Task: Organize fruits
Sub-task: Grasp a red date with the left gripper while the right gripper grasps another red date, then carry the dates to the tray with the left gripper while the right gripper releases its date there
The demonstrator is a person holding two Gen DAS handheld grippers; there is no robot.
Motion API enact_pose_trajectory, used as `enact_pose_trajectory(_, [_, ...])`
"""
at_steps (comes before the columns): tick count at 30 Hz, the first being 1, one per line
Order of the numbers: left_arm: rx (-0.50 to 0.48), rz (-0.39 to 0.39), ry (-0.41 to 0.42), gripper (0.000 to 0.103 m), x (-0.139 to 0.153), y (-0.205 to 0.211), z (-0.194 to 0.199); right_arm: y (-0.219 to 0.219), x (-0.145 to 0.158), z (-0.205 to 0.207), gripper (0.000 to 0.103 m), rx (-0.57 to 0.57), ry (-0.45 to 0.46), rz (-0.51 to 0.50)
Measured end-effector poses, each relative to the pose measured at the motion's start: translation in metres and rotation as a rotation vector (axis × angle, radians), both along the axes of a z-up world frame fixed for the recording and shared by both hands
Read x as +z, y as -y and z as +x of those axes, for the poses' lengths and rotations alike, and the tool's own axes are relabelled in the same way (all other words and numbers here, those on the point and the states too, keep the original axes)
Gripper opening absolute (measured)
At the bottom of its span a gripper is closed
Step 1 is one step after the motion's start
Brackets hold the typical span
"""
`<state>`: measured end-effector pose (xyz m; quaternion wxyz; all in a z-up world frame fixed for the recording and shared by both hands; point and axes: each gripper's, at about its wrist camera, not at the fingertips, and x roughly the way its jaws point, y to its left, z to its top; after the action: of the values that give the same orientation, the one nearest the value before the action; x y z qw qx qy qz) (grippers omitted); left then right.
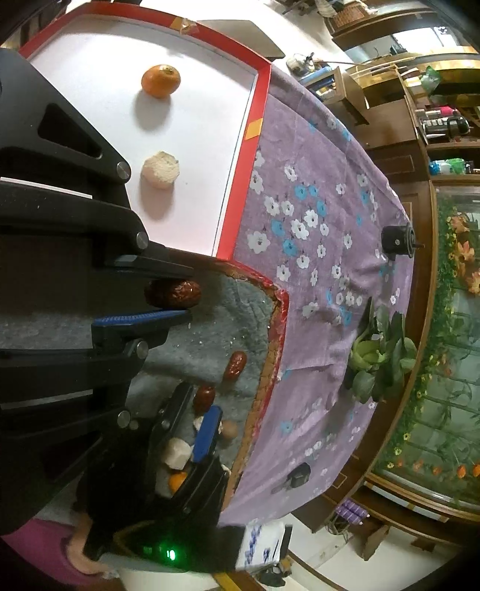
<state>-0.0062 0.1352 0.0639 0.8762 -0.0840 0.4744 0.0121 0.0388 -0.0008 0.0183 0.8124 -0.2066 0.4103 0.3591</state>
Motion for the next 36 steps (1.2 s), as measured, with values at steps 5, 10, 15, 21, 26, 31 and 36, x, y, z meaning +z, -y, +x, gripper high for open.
enact_pose_trajectory(5, [0.005, -0.005, -0.003, 0.015, -0.002, 0.000, 0.001, 0.004, 0.000, 0.008, 0.020, 0.017, -0.009, -0.035])
enact_pose_trajectory(10, [0.017, -0.013, -0.010, 0.015, -0.005, -0.003, -0.004, 0.009, 0.004, -0.001, 0.020, -0.022, -0.026, 0.042])
enact_pose_trajectory(15, [0.025, 0.010, 0.005, 0.015, -0.001, -0.002, -0.015, 0.021, 0.019, -0.023, 0.020, -0.082, -0.035, 0.148])
enact_pose_trajectory(21, [0.023, 0.047, 0.028, 0.015, 0.000, 0.008, -0.028, 0.036, 0.031, -0.058, 0.020, -0.173, -0.022, 0.246])
enact_pose_trajectory(26, [0.012, 0.077, 0.044, 0.015, -0.001, 0.021, -0.041, 0.051, 0.038, -0.082, 0.020, -0.241, -0.023, 0.320])
enact_pose_trajectory(31, [0.014, 0.107, 0.063, 0.015, 0.002, 0.027, -0.053, 0.057, 0.043, -0.097, 0.019, -0.273, -0.034, 0.375])
enact_pose_trajectory(36, [0.030, 0.143, 0.085, 0.015, 0.007, 0.023, -0.066, 0.051, 0.051, -0.110, 0.019, -0.260, -0.030, 0.399])
